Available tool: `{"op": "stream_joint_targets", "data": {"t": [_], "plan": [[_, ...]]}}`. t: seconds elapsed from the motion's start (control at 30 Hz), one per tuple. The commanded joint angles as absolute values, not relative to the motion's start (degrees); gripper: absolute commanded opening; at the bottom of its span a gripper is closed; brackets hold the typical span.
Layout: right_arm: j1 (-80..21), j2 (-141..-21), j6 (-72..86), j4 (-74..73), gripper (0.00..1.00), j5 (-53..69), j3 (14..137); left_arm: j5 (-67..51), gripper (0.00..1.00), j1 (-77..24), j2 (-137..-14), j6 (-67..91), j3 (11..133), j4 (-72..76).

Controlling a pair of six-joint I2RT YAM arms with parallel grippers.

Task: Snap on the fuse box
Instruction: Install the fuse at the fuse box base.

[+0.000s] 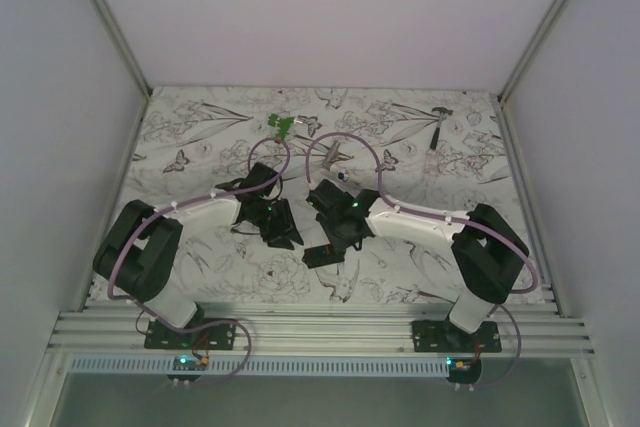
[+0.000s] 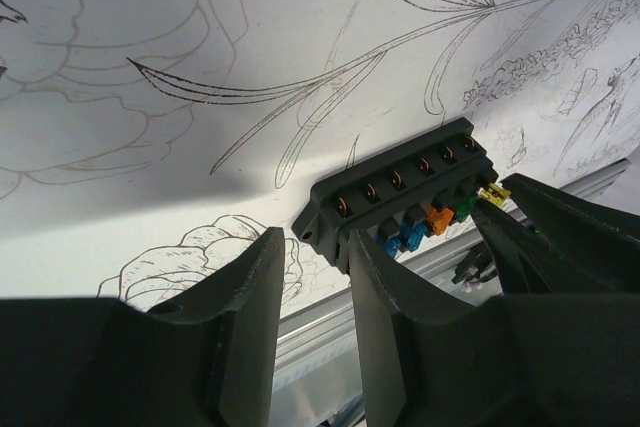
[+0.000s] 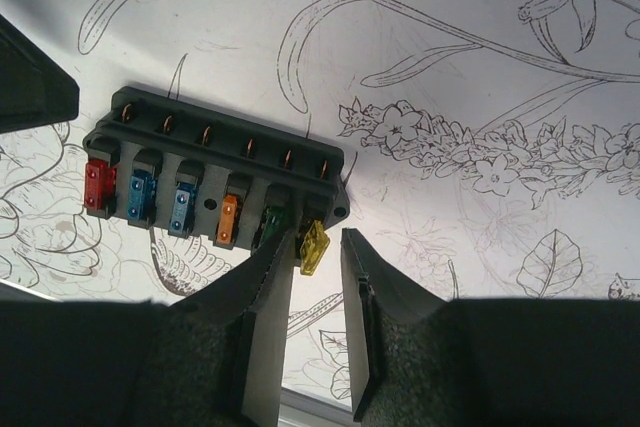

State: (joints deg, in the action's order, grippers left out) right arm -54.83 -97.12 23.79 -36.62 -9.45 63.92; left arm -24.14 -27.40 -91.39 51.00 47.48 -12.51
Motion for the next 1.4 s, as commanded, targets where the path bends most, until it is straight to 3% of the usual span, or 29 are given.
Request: {"op": "stream_joint_targets", "data": {"t": [0.0,0.4,0.93,1.17,1.37], "plan": [[-55.02,-95.62,26.6,-36.05,0.33,-9.05,65.8,-24.48,0.35,-27.84,-90.03,51.06,46.69,-14.11],[-55.02,-92.62,28.5,-36.8,0.35,-8.47,65.38,-24.49,0.35,-28.54,-89.78,51.06,46.59,-14.11],[-54.95,-95.58,30.64,-37.47,0.3,-10.29,64.25,-24.3,0.35,-29.27,-89.73,51.06,46.39,-13.96],[-54.93,-96.24,30.88,-37.51,0.24,-11.04,63.87,-24.35,0.35,-29.44,-89.83,51.06,46.36,-13.95],[-54.93,-96.36,30.64,-37.49,0.1,-10.29,64.05,-24.47,0.35,-29.44,-90.0,51.06,46.5,-13.83]]}}
